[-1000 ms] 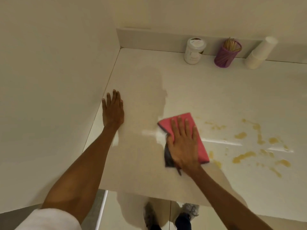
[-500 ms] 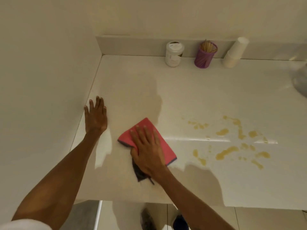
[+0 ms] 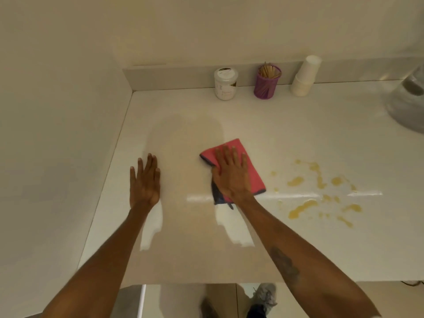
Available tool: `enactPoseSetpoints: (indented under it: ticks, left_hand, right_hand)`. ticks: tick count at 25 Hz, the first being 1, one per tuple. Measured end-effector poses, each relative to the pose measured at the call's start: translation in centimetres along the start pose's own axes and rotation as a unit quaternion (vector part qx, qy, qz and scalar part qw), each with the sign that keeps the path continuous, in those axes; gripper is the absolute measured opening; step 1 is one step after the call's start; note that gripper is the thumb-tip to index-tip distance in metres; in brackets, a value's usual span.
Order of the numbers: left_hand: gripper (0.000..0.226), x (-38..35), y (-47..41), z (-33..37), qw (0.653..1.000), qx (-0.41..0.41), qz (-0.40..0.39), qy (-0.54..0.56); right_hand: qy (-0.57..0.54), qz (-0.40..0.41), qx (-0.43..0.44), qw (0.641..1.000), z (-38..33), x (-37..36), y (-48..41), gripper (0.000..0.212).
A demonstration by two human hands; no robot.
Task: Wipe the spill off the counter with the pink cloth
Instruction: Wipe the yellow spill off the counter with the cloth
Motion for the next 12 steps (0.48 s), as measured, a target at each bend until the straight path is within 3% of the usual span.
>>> enactPoseSetpoints:
  ticks: [6, 9, 12]
  left_hand:
    - [0.055, 0.6, 0.3, 0.6, 1.0, -0.013, 0.011, 0.021]
    - [0.056, 0.8, 0.4, 0.5, 1.0, -0.006, 0.011, 0.028]
    - [0.055, 0.7, 0.4, 0.6, 0.999, 0.002, 0.018, 0.034]
  right_hand:
    - [-0.01, -0.025, 0.057, 0.998, 0.7, 0.5, 11.5, 0.06]
    - [0.046, -0.011, 0.018, 0.999, 7.3, 1.9, 13.5, 0.06]
    - [0.072, 0.004, -0.06, 0.996, 13.0, 3.3, 8.5, 0.061]
Point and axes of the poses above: each hand's wrist, its own y-axis away from the middle knuckle, its own x-axis out of the back of the hand, z = x × y, the point moved 9 cm from there along -y, towards the middle knuckle, and after that the axes turned 9 degrees about z, right-handed, at the moved point
